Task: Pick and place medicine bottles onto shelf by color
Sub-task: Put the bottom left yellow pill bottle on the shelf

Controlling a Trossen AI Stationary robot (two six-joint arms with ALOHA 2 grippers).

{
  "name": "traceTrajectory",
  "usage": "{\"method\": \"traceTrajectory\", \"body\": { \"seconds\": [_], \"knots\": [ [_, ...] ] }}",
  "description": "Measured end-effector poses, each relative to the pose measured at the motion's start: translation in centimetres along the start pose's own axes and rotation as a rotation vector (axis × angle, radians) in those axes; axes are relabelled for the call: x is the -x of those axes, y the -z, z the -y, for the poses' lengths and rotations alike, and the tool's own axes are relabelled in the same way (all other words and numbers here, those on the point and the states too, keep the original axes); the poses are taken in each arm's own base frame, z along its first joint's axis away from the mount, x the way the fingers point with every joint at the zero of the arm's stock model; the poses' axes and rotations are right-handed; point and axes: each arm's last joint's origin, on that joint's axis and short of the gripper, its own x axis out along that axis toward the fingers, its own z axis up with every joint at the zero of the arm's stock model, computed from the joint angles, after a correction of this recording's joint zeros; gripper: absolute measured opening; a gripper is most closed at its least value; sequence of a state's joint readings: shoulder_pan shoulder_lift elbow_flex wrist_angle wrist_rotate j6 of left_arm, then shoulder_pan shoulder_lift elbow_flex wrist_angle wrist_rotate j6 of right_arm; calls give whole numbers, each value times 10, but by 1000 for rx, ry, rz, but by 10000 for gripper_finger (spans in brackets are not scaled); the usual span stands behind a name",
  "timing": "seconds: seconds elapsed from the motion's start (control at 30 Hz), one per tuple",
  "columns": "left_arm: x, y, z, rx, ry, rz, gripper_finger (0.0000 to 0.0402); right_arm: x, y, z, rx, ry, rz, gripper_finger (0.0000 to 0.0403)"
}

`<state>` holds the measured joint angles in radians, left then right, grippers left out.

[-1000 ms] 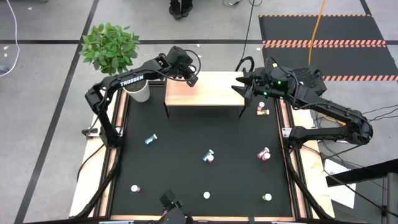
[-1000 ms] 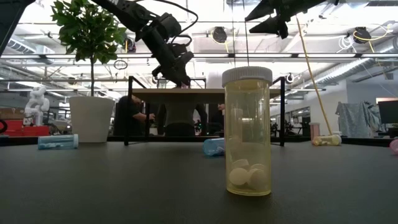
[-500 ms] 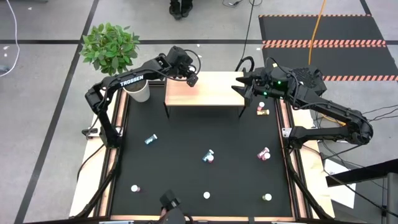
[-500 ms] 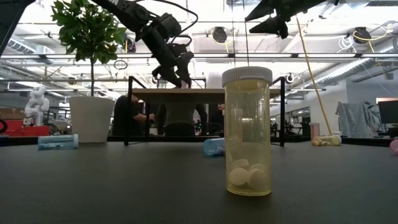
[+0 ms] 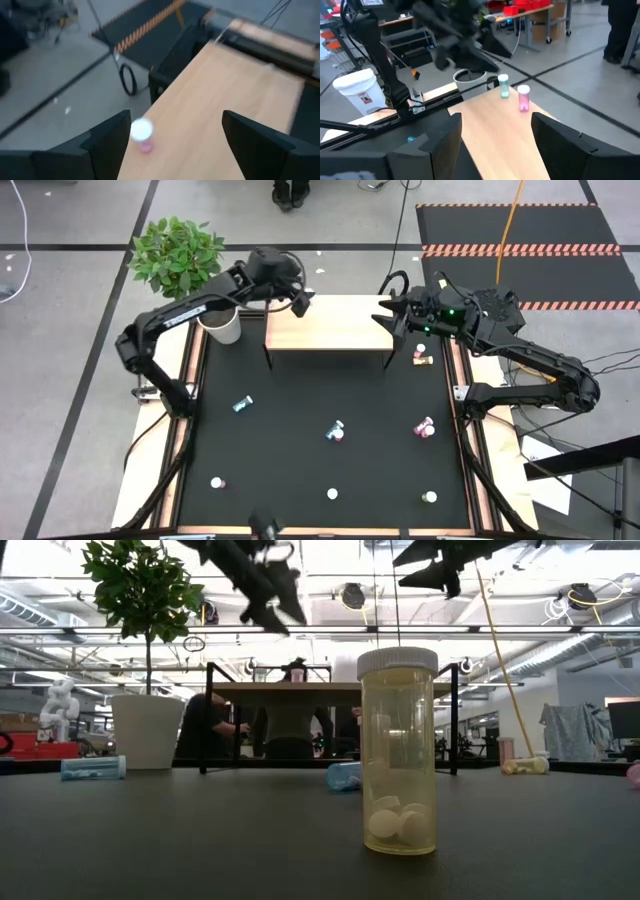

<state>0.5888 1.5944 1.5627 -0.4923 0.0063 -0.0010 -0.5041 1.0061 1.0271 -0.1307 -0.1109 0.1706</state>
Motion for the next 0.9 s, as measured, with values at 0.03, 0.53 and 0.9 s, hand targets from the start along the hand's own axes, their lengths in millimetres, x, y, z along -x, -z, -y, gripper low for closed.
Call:
{"method": "traceTrajectory", "body": {
  "seconds": [0.03, 0.53, 0.9],
  "knots": [
    [9, -4, 4, -10, 11, 27, 305, 0, 0, -1, 1, -11, 4, 233],
    [105, -10, 124, -140, 227, 209, 274, 5, 5, -21, -218, -229, -94, 233],
    [95, 49, 226, -43, 399, -115, 273, 28, 50, -104, -113, -141, -323, 233]
  ]
}}
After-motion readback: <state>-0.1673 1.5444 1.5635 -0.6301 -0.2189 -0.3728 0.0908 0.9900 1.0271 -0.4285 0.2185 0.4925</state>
